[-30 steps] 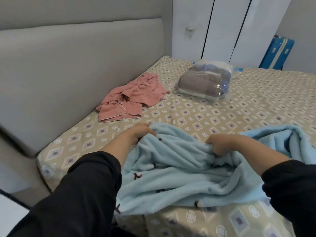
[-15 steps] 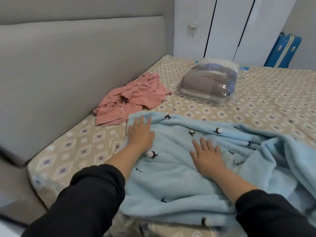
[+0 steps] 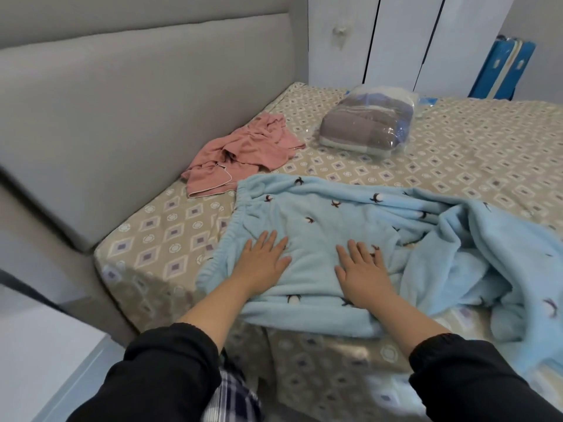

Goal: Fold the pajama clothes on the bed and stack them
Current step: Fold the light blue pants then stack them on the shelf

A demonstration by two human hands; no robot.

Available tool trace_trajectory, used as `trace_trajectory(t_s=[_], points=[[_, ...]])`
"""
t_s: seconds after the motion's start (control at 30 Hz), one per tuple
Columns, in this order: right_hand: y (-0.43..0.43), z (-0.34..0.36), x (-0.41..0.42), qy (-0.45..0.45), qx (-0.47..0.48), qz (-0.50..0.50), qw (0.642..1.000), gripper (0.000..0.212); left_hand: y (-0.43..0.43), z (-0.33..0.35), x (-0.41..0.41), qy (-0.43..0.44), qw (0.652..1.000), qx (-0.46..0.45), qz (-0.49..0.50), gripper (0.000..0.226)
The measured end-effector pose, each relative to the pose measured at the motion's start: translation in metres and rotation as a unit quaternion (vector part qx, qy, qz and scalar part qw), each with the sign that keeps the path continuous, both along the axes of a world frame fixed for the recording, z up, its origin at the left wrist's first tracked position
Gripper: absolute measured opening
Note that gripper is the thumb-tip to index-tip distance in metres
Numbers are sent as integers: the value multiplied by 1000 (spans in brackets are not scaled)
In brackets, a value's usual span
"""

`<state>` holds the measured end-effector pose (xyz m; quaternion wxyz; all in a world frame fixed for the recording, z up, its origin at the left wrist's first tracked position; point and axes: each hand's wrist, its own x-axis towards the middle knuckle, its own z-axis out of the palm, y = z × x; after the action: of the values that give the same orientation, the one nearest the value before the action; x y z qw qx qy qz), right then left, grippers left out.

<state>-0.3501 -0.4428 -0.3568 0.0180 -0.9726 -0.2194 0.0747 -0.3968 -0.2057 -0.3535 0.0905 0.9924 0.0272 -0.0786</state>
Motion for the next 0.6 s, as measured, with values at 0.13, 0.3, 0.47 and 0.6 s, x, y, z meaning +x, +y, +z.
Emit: trace_trajectory(t_s=[0.13, 0.3, 0.47, 0.6], points=[[-15, 1, -32, 16, 14, 10, 1000, 55, -12, 2, -40, -13, 999, -18, -43, 59], [-27, 1, -63, 14, 41, 5, 999, 56, -22, 0, -74, -58, 993, 12, -101, 65], [-36, 1, -74, 24, 35, 4, 999, 58, -3, 5, -95, -94, 993, 25, -68, 62], [-35, 3, -75, 31, 23, 2, 999, 58, 13, 12, -102, -159, 943, -105, 274, 62]])
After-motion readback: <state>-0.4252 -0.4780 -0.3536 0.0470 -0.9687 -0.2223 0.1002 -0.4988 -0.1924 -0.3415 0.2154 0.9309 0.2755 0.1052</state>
